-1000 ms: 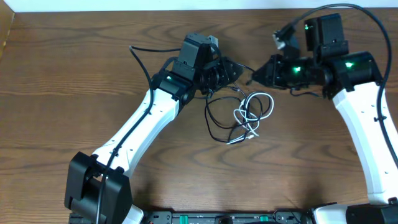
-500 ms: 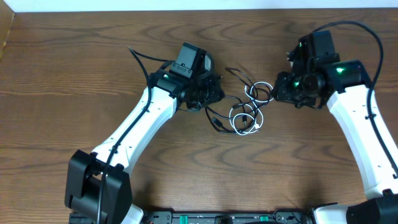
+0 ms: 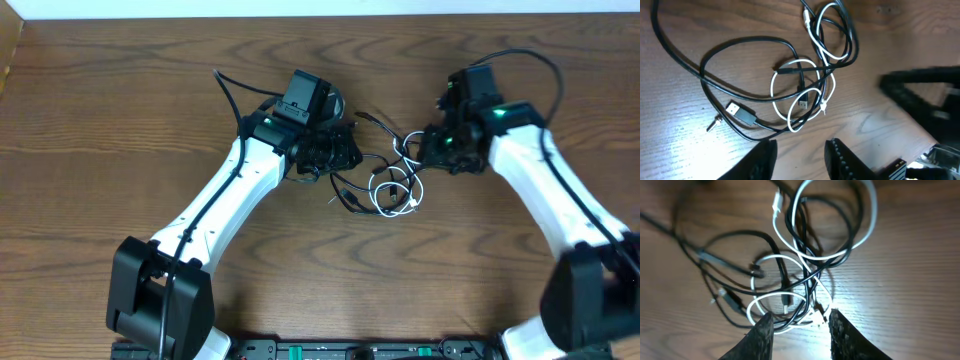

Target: Untangle cables

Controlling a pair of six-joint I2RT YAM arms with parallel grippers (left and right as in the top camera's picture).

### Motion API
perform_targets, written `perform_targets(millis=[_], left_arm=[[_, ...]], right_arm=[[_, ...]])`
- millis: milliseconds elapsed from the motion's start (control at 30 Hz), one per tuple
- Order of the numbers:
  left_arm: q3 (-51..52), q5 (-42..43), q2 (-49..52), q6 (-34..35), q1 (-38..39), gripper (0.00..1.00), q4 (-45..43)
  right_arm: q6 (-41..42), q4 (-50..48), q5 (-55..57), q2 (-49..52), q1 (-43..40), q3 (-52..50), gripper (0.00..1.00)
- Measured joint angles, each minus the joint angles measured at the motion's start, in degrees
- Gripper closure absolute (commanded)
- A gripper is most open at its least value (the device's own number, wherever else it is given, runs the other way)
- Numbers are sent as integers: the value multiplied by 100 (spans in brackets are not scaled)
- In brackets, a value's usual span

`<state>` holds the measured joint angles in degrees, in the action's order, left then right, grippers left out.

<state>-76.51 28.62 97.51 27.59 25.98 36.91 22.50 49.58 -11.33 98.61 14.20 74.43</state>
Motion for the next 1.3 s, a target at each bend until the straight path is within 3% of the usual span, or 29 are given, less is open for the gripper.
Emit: perform_targets(millis=[333, 667, 1133, 1200, 1300], left_arm=[[0, 2, 2, -564, -37, 61, -7], [0, 11, 2, -643, -820, 61, 63], [0, 13, 26, -640, -990, 61, 81], [0, 13, 26, -640, -975, 60, 83], [0, 15, 26, -621, -929, 50, 92]], right_arm=[[-223, -59, -22, 789, 175, -37, 67], [-540, -330, -22, 1165, 236, -144, 71], [-732, -791, 142, 1486, 308, -177, 99], [-743, -835, 190, 1486, 308, -177, 99], [-745, -782, 188, 1486, 308, -164, 99]])
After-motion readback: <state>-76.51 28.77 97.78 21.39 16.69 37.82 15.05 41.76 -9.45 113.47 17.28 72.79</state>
